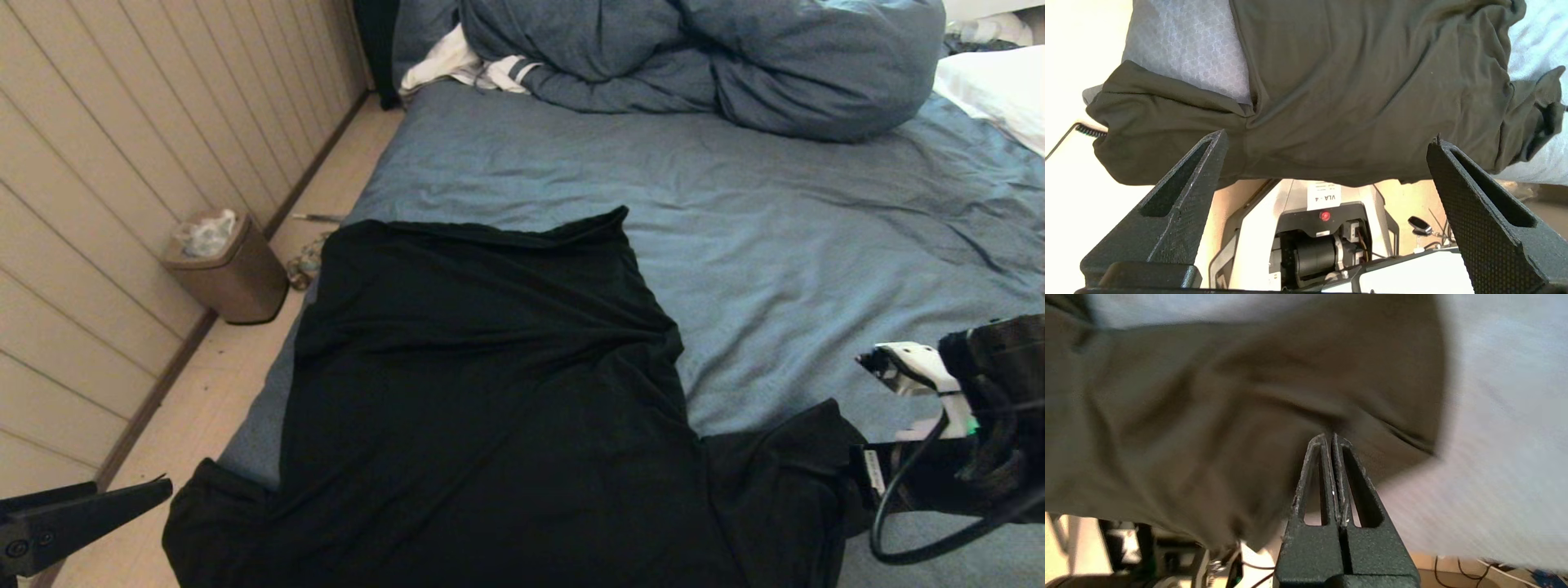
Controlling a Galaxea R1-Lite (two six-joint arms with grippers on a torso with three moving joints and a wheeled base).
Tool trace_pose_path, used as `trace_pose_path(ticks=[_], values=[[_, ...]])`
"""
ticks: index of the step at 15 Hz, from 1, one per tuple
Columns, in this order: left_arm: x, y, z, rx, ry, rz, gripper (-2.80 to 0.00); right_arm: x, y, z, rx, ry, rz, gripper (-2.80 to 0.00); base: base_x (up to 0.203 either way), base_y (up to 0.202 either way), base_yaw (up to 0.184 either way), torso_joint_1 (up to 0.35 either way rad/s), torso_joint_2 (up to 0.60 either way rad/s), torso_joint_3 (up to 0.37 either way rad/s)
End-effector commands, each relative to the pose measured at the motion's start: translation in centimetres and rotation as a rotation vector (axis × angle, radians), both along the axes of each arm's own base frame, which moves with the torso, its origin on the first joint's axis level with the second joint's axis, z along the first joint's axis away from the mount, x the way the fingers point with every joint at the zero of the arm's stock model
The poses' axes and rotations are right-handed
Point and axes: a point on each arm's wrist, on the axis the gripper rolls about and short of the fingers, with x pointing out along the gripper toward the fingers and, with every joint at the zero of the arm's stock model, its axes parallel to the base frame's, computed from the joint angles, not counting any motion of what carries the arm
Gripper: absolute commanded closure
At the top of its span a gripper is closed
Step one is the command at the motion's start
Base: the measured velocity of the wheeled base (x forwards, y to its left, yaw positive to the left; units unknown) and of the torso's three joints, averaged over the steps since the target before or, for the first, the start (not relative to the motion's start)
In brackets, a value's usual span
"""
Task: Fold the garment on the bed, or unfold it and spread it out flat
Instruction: Fold the black T-shirt
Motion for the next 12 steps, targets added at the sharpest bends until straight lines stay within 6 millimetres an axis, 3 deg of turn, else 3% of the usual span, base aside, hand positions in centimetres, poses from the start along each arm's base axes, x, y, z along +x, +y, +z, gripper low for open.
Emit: trace_pose_path(ticks=[1, 3, 5, 7, 12], values=[[0.1, 0.0, -0.1, -0.002, 0.007, 0.001, -2.8, 3.0, 1.3, -2.4, -0.013, 0.108, 0.023, 0.0, 0.0, 0.0, 0.0, 0.0, 0.0, 0.0], [0.3, 0.0, -0.1, -0.004, 0.014, -0.001, -2.8, 4.9, 1.7, -3.9, -0.015, 0.126, 0.019, 0.0, 0.0, 0.0, 0.0, 0.0, 0.0, 0.0], [0.6, 0.1, -0.1, -0.004, 0.009, -0.003, -2.8, 5.6, 1.4, -4.7, -0.023, 0.122, -0.002, 0.0, 0.0, 0.0, 0.0, 0.0, 0.0, 0.0], [0.7, 0.1, 0.0, -0.004, 0.003, -0.004, -2.8, 5.2, -0.1, -4.8, -0.033, 0.13, -0.049, 0.0, 0.0, 0.0, 0.0, 0.0, 0.0, 0.0], [1.0, 0.1, 0.0, -0.008, 0.012, -0.008, -2.8, 1.5, -4.4, -4.3, -0.097, 0.126, -0.125, 0.0, 0.0, 0.0, 0.0, 0.0, 0.0, 0.0]])
